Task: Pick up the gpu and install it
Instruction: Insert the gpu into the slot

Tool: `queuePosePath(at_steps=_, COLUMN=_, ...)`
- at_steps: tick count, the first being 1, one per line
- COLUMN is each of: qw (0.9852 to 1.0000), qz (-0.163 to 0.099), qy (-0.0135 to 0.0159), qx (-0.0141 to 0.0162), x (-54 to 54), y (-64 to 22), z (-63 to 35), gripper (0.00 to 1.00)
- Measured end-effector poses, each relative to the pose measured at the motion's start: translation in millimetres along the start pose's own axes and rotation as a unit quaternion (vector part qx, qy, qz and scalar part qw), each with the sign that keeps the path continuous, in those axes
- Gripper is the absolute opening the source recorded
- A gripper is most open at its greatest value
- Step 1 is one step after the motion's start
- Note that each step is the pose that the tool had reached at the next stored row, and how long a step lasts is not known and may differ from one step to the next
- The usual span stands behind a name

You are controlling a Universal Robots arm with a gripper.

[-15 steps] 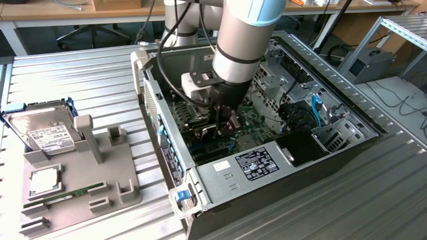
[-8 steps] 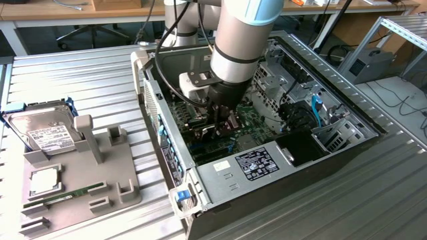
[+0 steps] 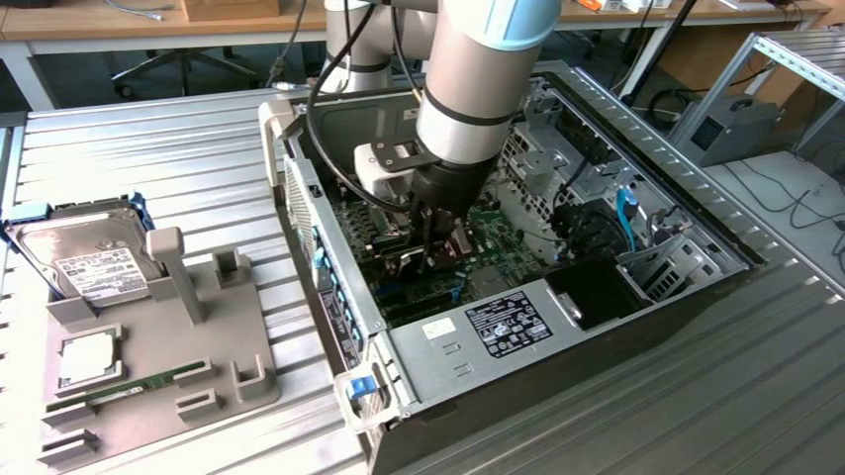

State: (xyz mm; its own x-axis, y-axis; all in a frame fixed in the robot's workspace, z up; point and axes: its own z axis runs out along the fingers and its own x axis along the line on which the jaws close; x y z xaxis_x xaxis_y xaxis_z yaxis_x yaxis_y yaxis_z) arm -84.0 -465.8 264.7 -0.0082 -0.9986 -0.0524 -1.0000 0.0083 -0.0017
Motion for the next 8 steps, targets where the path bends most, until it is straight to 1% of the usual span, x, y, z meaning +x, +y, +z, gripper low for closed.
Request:
queuePosePath(at_steps=2, qw=1.0000, qz=0.000, qy=0.0000, qx=0.0000, x=0.0, y=0.0, z=0.0, gripper=0.39)
queuePosePath(at_steps=4, qw=1.0000, qz=0.000, qy=0.0000, qx=0.0000, x=0.0, y=0.0, z=0.0, gripper=0.27)
queuePosePath(at_steps=8, qw=1.0000, qz=0.000, qy=0.0000, qx=0.0000, x=0.0, y=0.0, z=0.0, gripper=0.27)
